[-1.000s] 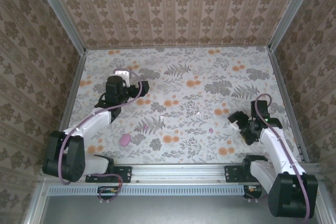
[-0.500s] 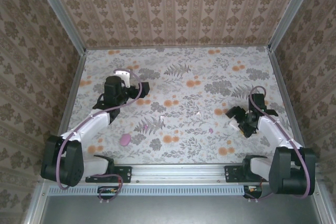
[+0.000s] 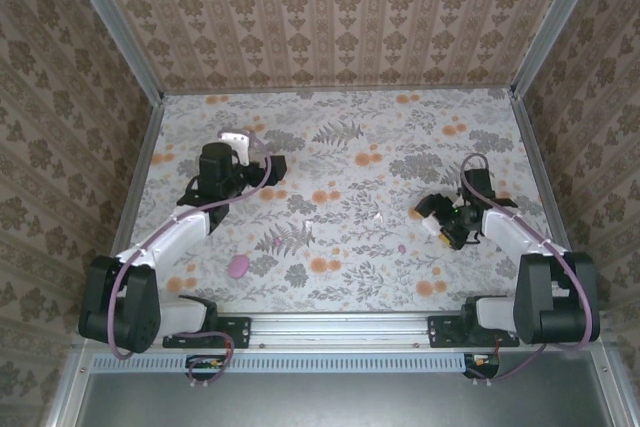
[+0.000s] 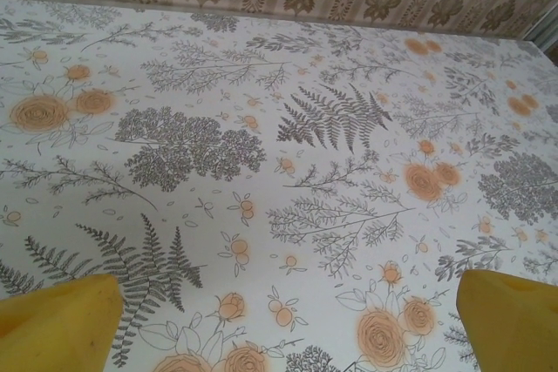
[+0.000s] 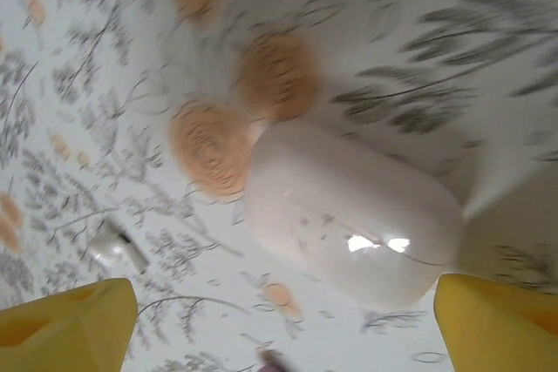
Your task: Insert the wireless bluetooth earbuds into the charging case
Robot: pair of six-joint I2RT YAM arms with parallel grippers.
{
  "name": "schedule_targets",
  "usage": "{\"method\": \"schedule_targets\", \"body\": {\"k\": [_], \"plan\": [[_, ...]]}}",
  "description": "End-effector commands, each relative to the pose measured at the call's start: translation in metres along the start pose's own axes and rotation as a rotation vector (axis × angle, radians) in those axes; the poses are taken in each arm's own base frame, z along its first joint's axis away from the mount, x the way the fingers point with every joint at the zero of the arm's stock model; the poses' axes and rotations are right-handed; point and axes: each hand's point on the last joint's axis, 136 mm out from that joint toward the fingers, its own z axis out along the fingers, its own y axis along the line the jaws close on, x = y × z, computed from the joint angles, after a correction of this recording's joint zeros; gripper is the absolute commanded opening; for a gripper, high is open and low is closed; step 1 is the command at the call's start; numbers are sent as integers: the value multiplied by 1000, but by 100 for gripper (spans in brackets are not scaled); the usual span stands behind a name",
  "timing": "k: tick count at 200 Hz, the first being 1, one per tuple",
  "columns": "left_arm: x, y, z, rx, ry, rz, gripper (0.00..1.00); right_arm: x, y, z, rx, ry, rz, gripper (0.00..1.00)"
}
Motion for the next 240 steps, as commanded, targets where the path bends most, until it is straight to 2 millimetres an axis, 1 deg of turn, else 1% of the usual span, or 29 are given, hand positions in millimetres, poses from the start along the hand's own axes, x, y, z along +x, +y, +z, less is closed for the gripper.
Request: {"method": "schedule_targets", "body": {"k": [1,18,39,50,59,73,76,95,105,116,126,139,149,177,195,215,227,240], "plan": [[-10,-8,1,32,-4,16,100,-1,31,2,-70,22,-86,91],[-9,-11,1,38,3,23,100,-1,40,4,-66,29,-142,90],[-9,-13,1,36,9,29,100,2,39,-1,61,13,-282,89],[-9,-12,0,30,8,27,100,2,24,-7,192,-1,-311,86],[-9,-12,0,30,7,27,100,-4,11,-16,303,-39,-322,83],[-9,-12,0,32,7,26,100,-9,2,-22,370,-56,-345,83],[-9,-12,0,33,7,25,100,-8,-2,-18,391,-42,-349,83],[-9,-12,1,32,8,29,100,-17,0,-17,422,-55,-397,79],[-10,-13,1,34,11,30,100,-21,1,-15,440,-54,-417,81],[-11,-14,1,37,12,33,100,-22,3,-12,448,-35,-450,80],[-11,-14,1,36,15,33,100,-21,8,-7,424,-8,-472,79],[-11,-10,1,17,12,18,100,-13,20,4,352,46,-512,78],[-12,-8,0,8,8,1,100,-10,26,9,320,75,-534,75],[-12,-7,-1,12,8,-8,100,-23,16,13,427,62,-556,74],[-13,-5,-1,4,5,-16,100,-26,14,18,458,81,-570,73],[-16,-4,-1,12,-7,-43,100,-22,16,23,451,107,-582,70],[-16,-4,-2,14,-7,-48,100,-18,13,25,473,131,-578,66],[-15,-3,-2,12,-6,-48,100,-13,8,25,501,146,-561,66]]}}
